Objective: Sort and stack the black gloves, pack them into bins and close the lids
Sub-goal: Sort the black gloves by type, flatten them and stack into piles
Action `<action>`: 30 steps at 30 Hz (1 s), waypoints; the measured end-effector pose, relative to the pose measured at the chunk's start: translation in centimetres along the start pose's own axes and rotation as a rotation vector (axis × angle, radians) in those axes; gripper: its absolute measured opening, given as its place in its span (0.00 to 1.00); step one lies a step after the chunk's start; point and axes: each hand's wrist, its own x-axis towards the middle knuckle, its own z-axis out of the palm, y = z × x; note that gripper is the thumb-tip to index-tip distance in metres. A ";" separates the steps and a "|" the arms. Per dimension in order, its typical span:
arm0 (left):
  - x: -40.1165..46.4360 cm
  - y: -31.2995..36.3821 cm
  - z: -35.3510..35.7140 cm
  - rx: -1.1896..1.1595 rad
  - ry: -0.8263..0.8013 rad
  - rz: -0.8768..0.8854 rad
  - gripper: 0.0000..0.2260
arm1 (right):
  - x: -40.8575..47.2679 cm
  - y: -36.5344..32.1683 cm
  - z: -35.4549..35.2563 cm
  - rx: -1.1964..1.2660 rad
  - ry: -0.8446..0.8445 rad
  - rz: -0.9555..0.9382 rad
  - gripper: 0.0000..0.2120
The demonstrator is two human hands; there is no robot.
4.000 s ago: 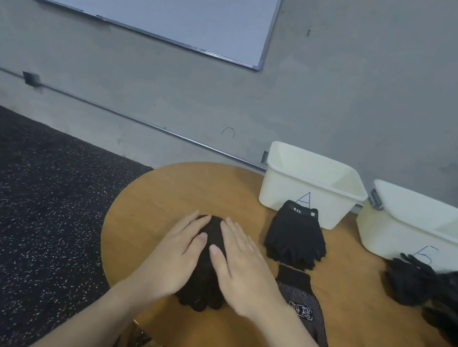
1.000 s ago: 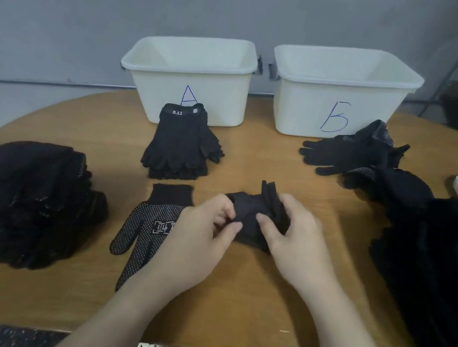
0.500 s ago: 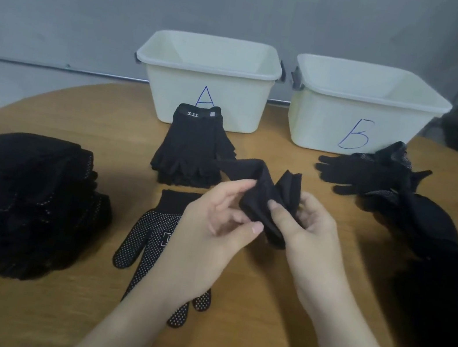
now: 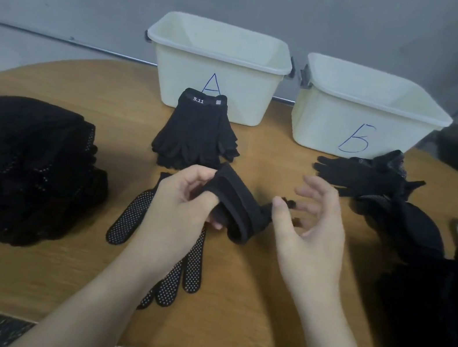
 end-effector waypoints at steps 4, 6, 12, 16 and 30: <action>0.1 0.0 -0.1 -0.041 0.026 -0.037 0.08 | -0.8 -0.3 -0.7 -0.110 -0.215 -0.385 0.17; 0.1 -0.1 -0.2 -0.056 0.033 -0.047 0.09 | -1.3 -0.4 -0.9 -0.137 -0.360 -0.438 0.23; 0.0 0.2 -0.1 -0.074 -0.002 -0.102 0.08 | -1.4 0.7 -0.5 -0.247 -0.437 -0.430 0.22; 0.1 0.0 -0.1 0.034 -0.066 -0.132 0.07 | -1.2 1.3 -0.9 -0.077 -0.386 -0.354 0.10; -1.3 1.5 0.2 0.203 -0.279 0.102 0.12 | -1.1 -0.8 -2.7 0.401 -0.426 0.127 0.16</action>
